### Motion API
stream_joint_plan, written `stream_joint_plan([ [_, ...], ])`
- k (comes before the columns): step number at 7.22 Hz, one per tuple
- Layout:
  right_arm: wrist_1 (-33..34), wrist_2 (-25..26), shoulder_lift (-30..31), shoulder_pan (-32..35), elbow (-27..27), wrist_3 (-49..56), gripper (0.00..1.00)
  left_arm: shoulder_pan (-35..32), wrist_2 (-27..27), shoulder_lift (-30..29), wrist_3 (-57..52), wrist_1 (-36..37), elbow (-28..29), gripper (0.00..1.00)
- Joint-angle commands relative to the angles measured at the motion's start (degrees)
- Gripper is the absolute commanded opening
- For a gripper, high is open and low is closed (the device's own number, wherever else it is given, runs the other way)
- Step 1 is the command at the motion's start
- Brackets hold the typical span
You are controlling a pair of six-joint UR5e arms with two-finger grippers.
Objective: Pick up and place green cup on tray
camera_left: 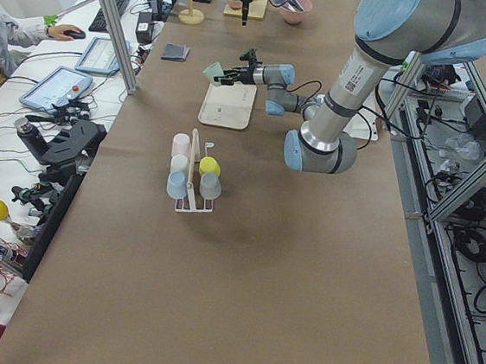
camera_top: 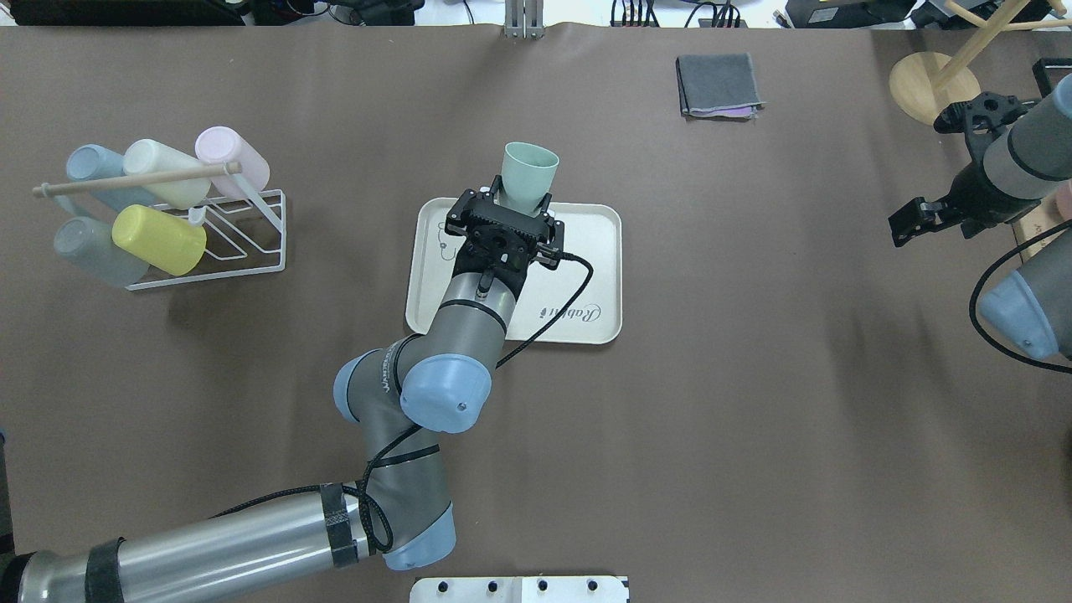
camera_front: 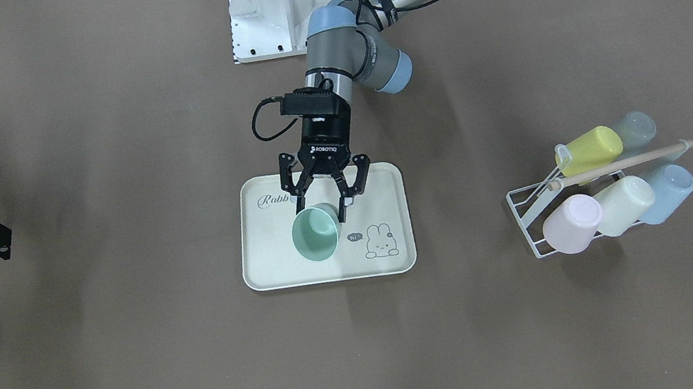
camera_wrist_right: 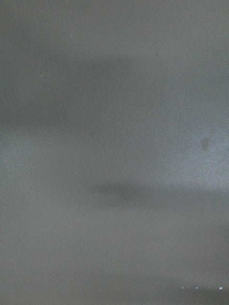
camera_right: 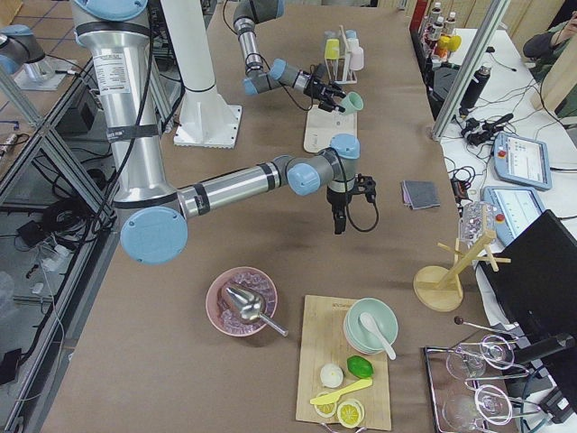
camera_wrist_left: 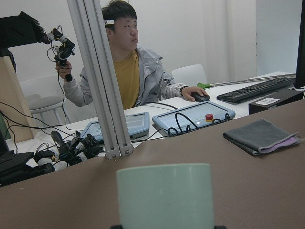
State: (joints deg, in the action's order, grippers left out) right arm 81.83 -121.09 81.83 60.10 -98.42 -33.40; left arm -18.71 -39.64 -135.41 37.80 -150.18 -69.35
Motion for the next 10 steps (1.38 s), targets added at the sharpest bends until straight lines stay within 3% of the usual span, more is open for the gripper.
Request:
stream_joint_plan([
  [1,0.0,-0.02,-0.09,0.02,-0.01,0.0,1.0,1.48,3.94,-0.29,0.08,-2.66,2.29,0.0],
  [10,0.0,-0.02,-0.09,0.37,0.16,0.0,1.0,3.33,6.84,-1.0,5.09,0.41,6.68,0.0],
])
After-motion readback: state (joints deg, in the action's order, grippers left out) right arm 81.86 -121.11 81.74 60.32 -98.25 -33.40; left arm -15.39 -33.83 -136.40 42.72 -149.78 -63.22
